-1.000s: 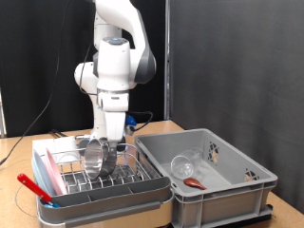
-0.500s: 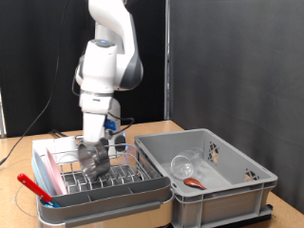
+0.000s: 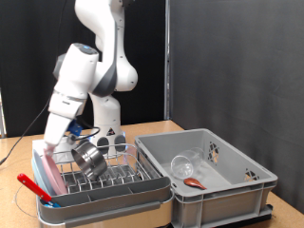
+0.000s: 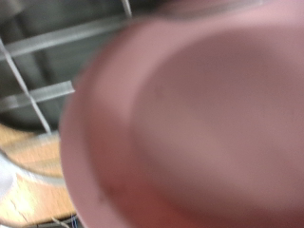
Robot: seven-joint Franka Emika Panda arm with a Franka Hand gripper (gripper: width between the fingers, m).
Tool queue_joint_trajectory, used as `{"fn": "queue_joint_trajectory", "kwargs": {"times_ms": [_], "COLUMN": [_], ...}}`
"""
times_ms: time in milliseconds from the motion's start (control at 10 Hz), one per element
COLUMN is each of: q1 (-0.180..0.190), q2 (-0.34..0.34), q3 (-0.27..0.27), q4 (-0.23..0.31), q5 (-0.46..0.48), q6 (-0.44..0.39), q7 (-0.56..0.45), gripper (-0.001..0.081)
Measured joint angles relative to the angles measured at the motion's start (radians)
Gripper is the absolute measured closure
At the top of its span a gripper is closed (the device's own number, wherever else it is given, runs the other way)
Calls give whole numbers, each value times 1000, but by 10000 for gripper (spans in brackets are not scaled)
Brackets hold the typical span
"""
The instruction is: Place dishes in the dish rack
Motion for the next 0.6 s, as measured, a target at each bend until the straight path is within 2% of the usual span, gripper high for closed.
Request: {"fn": "queue_joint_trajectory", "kwargs": {"times_ms": [100, 300, 500, 600], "q1": [-14, -15, -16, -13], "q2": [20, 37, 56, 60], "q3": [-2, -4, -9, -12], "q4": [9, 18, 29, 34], "q5": [-27, -30, 7, 62], "q6": [28, 49, 62, 66], "q7": [1, -16, -52, -102], "gripper": [3, 3, 3, 3]}}
